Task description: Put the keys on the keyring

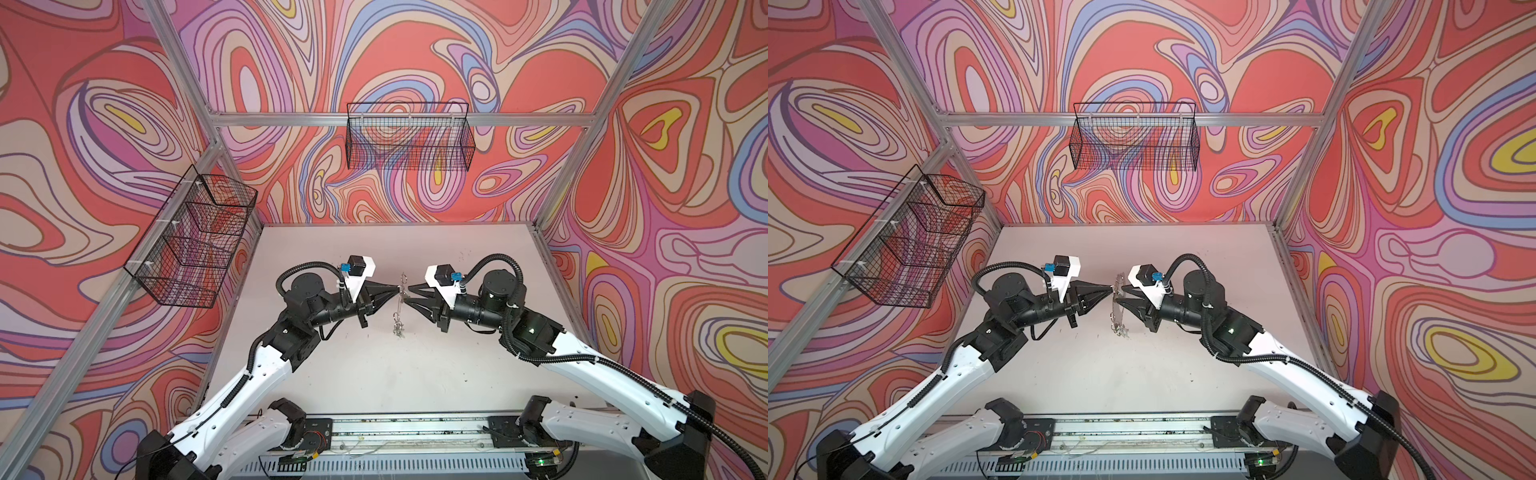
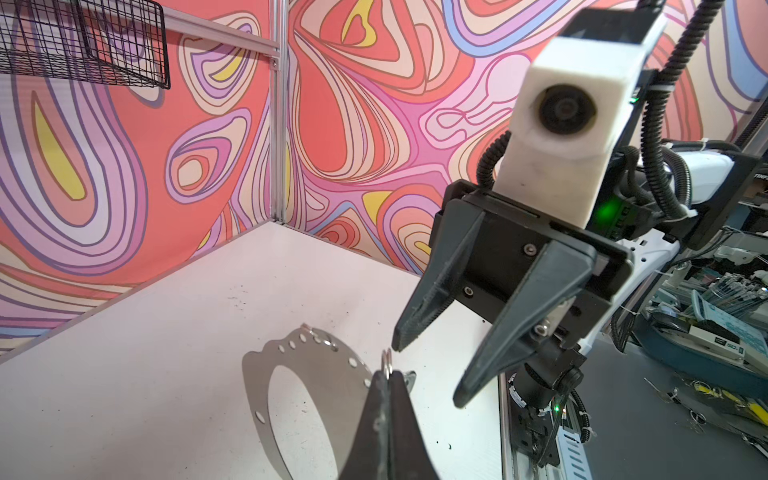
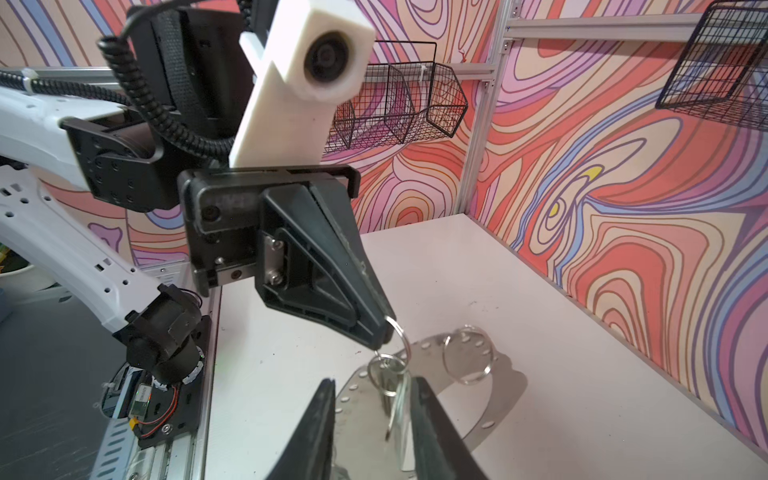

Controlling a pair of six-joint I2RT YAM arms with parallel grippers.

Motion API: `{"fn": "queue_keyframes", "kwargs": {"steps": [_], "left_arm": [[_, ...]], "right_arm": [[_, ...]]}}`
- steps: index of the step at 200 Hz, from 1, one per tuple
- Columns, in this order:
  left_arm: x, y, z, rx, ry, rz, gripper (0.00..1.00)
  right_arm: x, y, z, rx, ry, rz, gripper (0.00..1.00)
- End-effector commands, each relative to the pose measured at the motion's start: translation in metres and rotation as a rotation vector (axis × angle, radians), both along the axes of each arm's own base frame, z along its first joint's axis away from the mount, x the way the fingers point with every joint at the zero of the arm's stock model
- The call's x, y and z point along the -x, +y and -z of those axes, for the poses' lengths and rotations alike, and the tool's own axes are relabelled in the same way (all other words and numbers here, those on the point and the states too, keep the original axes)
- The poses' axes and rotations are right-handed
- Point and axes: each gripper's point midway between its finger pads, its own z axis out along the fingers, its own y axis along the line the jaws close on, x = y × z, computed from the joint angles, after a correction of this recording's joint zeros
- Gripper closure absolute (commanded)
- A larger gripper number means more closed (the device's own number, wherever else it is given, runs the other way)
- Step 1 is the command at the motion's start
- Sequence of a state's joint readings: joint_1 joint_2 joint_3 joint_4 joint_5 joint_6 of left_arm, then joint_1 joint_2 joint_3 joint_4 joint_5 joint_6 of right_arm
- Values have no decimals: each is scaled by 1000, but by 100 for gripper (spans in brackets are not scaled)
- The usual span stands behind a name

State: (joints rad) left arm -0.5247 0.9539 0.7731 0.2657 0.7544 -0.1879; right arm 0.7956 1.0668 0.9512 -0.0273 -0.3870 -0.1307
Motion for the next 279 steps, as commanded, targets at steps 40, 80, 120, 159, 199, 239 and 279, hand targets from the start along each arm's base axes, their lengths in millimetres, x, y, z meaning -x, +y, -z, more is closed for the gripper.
{"fn": "queue_keyframes", "kwargs": {"steps": [40, 80, 120, 159, 199, 239, 279], "left_arm": [[6, 2, -27, 57, -72, 3, 100], [7, 4, -29, 64, -80, -8, 100], [10, 4, -32, 80, -80, 10, 100], [14, 1, -36, 114, -70, 49, 100], [16, 0, -42, 168, -73, 72, 100], [13, -5, -43, 207, -76, 80, 100], [10, -6, -42, 220, -78, 73, 100]], "right_arm": [[-3, 2, 3, 28, -17, 47, 69], [-5, 0, 14, 46, -6, 63, 83], [-7, 0, 21, 61, 1, 71, 93], [-4, 3, 15, 34, -9, 47, 100], [-2, 7, 16, 37, 2, 22, 100], [2, 12, 22, 45, 29, -10, 100], [2, 9, 24, 42, 32, 2, 89]]}}
